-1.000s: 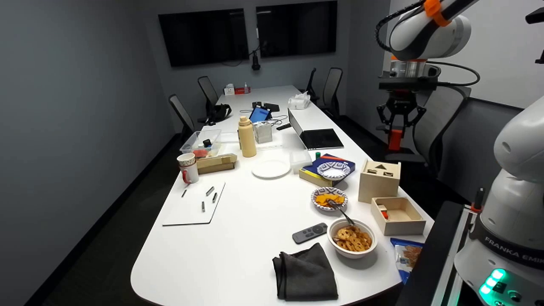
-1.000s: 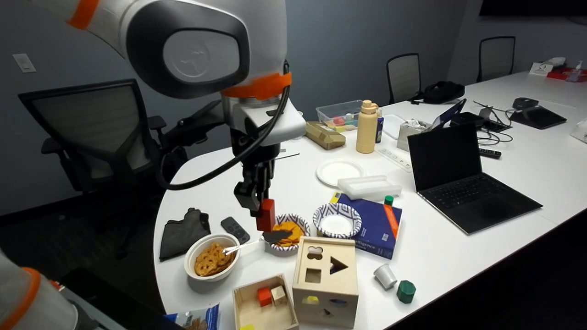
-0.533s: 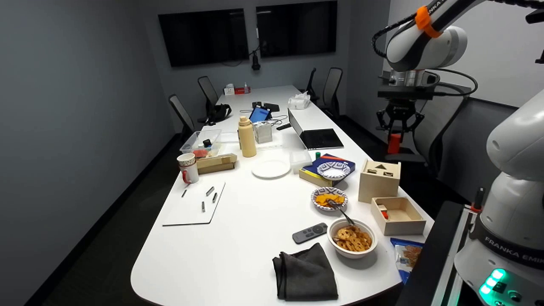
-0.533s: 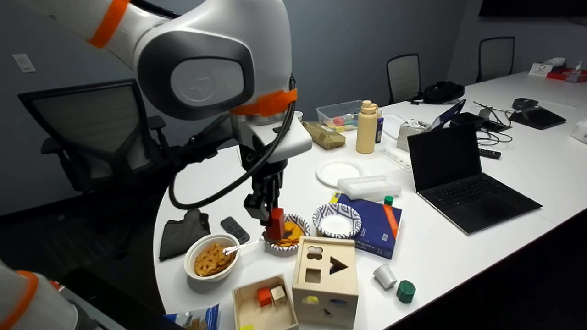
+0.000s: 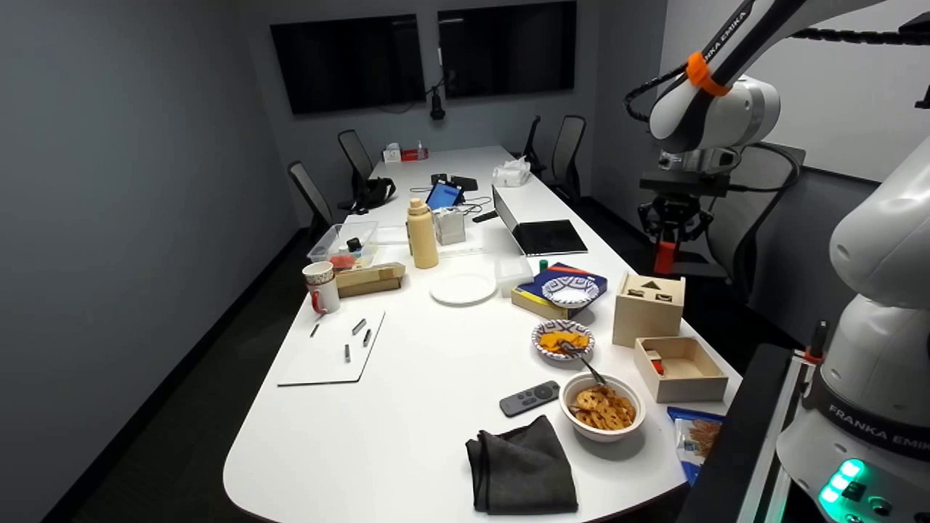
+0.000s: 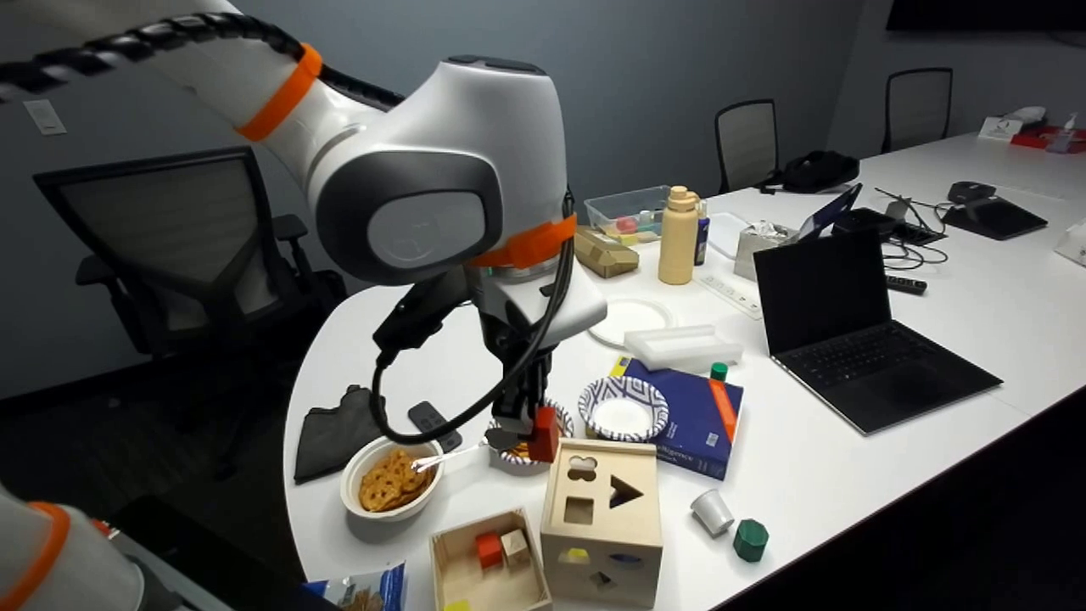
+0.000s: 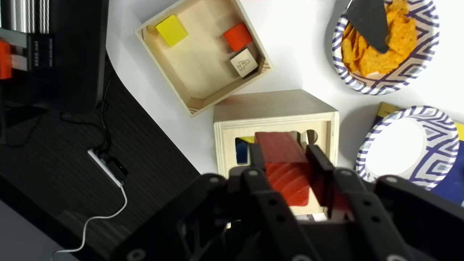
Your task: Pick up one orange block and put it inside the shape sorter
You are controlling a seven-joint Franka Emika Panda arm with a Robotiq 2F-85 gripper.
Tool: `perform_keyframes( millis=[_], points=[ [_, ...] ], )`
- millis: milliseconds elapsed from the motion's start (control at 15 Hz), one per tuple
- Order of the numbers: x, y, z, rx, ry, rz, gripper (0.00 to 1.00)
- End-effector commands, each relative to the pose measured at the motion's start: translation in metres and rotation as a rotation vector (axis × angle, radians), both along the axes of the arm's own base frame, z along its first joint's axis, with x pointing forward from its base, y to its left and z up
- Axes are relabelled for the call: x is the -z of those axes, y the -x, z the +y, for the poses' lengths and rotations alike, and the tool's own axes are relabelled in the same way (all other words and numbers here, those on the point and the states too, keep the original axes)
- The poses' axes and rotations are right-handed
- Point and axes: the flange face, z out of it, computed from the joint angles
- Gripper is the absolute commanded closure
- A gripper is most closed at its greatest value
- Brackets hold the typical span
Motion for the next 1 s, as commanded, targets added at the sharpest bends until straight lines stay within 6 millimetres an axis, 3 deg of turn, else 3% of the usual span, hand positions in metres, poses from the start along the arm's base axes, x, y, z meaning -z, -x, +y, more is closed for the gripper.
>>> perform_keyframes(
  millis=[0, 933],
  points=[
    [0.01, -0.005, -0.016, -0.002, -0.006, -0.006, 0.92],
    [0.044, -0.028, -0.049, -0.08, -0.017, 0.02, 0.92]
  ],
)
